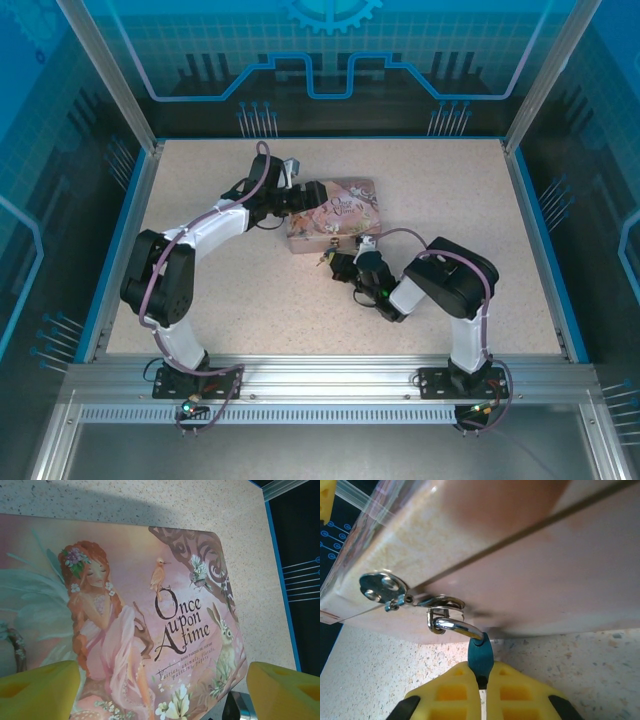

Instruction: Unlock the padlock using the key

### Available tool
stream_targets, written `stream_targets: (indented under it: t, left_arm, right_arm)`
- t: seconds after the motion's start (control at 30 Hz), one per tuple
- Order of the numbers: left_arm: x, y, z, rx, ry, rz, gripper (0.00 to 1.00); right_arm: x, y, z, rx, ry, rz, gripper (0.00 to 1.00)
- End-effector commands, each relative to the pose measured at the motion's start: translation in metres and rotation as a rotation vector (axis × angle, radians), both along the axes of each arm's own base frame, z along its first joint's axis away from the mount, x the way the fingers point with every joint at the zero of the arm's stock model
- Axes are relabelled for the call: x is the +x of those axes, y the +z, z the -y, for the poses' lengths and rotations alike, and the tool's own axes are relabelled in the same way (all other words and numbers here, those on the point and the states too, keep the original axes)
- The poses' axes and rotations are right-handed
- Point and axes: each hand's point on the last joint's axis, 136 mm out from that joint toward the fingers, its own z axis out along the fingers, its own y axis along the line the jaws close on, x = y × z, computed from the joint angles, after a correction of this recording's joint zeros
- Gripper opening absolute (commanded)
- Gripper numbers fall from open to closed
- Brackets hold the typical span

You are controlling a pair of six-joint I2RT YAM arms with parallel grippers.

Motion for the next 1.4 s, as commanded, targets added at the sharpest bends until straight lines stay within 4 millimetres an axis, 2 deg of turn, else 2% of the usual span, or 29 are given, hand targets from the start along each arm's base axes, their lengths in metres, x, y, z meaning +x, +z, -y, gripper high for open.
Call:
stream_targets:
  t: [0.0,0.17,0.4,0.73,1.13,1.23,1.37]
  left_arm:
    - [0.002,-0.002,-0.001,0.025,-0.009,0.004,0.88]
    - [-0.001,-0.013,-0.002,0.039,-0.011,-0.021,0.88]
    - [-0.014,-0.026,-0.002,0.034,-0.013,-0.050,0.88]
    - [-0.029,-0.056,-0.005,0.068,-0.016,-0.097,0.88]
    - [-0.038,-0.072,0.000,0.083,-0.033,-0.120,0.88]
    - [-0.038,-0.063,0.003,0.062,-0.039,-0.102,0.88]
    - [-0.036,-0.031,0.009,0.023,-0.058,-0.046,0.88]
  right_arm:
    - [0.002,0.011,0.010,0.013,-0.018,0.023,0.00]
    - [0.004,0.022,0.015,0.035,-0.037,0.039,0.00]
    - [0.006,0.024,0.029,0.061,-0.105,0.002,0.00]
    - [0.006,0.015,0.050,0.061,-0.156,-0.104,0.00]
    - [0.012,0.034,0.063,0.051,-0.103,-0.114,0.00]
    - [0.011,0.029,0.061,0.041,-0.092,-0.140,0.00]
    - [0.008,0.019,0.053,0.057,-0.064,-0.180,0.00]
